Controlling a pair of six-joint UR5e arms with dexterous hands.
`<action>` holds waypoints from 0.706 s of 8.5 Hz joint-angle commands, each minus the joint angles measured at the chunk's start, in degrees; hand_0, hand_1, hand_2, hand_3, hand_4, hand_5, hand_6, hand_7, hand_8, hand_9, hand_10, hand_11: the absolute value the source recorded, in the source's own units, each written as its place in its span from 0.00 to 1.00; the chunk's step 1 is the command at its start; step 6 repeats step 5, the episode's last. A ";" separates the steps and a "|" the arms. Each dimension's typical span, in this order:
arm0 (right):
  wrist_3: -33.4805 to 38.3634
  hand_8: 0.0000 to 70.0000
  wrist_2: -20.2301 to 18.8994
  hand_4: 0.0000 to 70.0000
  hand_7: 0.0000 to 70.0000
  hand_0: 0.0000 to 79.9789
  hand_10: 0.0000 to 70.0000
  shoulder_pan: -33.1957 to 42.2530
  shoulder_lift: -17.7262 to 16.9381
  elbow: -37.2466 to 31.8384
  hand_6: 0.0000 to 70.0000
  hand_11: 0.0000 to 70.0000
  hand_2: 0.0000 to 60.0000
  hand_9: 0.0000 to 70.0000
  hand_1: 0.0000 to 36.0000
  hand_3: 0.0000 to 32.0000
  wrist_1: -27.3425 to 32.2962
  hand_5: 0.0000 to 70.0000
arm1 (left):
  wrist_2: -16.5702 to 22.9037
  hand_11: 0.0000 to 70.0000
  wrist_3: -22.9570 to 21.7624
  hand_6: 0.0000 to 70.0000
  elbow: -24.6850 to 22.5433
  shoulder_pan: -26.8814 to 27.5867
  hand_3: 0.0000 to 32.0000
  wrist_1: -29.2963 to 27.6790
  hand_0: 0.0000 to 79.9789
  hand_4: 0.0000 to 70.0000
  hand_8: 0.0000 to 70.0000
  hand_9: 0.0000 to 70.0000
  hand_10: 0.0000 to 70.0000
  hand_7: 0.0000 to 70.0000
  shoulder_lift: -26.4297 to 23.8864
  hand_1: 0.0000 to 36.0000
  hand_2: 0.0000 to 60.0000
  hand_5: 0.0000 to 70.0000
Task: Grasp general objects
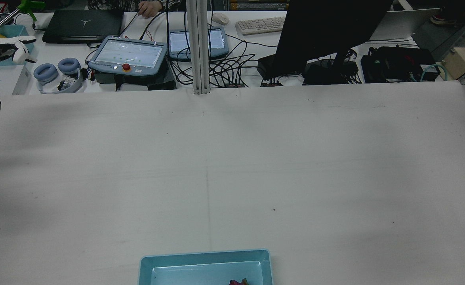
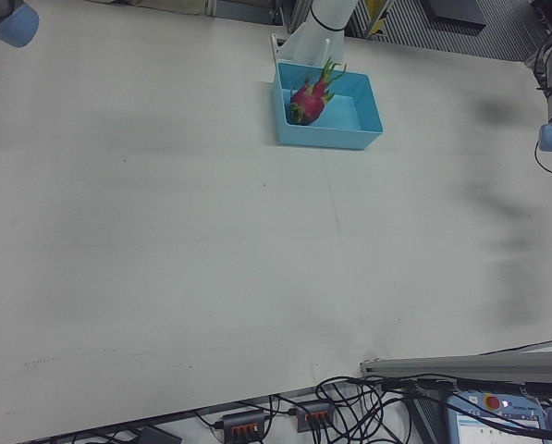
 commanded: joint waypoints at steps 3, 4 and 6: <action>0.00 0.00 0.00 0.00 0.00 0.00 0.00 -0.04 0.00 0.00 0.00 0.00 0.00 0.00 0.00 0.00 0.00 0.00 | -12.11 0.32 -4.77 0.62 5.29 -0.25 0.00 -11.82 1.00 0.47 0.11 0.27 0.17 1.00 8.08 1.00 1.00 1.00; 0.00 0.00 0.00 0.00 0.00 0.00 0.00 -0.04 0.00 0.00 0.00 0.00 0.00 0.00 0.00 0.00 0.00 0.00 | -12.37 0.40 -4.33 0.62 6.60 -0.34 0.00 -12.42 1.00 0.46 0.11 0.27 0.23 1.00 8.26 1.00 1.00 1.00; 0.00 0.00 0.00 0.00 0.00 0.00 0.00 -0.04 0.00 0.00 0.00 0.00 0.00 0.00 0.00 0.00 0.00 0.00 | -12.81 0.36 -4.24 0.59 6.70 -0.34 0.00 -12.42 1.00 0.45 0.10 0.27 0.20 1.00 9.05 1.00 1.00 1.00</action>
